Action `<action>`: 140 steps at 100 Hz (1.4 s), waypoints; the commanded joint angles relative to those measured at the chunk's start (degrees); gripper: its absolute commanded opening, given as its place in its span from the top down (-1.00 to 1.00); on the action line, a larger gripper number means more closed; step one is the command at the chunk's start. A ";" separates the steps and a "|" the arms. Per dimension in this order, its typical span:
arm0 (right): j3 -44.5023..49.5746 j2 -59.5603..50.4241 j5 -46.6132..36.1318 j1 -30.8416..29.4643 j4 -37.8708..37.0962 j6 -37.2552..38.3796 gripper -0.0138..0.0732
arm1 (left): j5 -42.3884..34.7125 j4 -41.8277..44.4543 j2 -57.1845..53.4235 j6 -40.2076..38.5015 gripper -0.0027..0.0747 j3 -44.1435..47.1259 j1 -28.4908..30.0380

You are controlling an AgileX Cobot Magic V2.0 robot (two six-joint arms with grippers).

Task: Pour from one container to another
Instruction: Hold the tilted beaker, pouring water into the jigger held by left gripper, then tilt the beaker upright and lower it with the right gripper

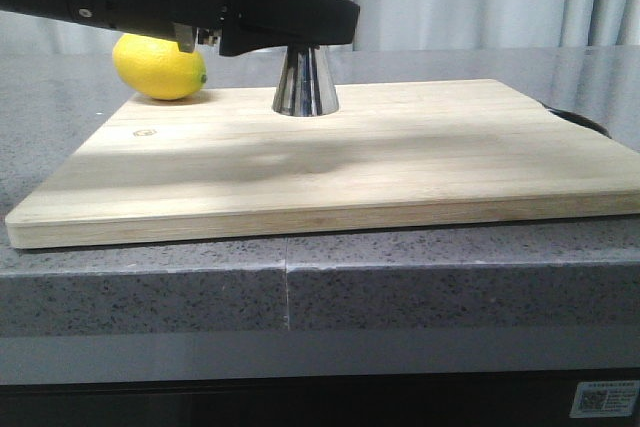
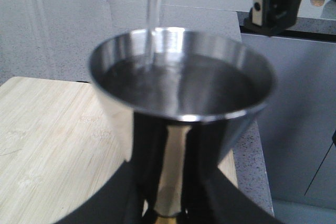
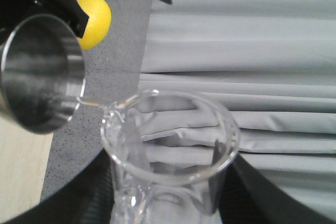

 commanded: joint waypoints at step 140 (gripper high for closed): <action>2.51 -1.86 -4.44 -11.33 69.73 0.01 0.21 | 3.98 -3.84 -2.14 -0.21 0.88 -1.72 -0.61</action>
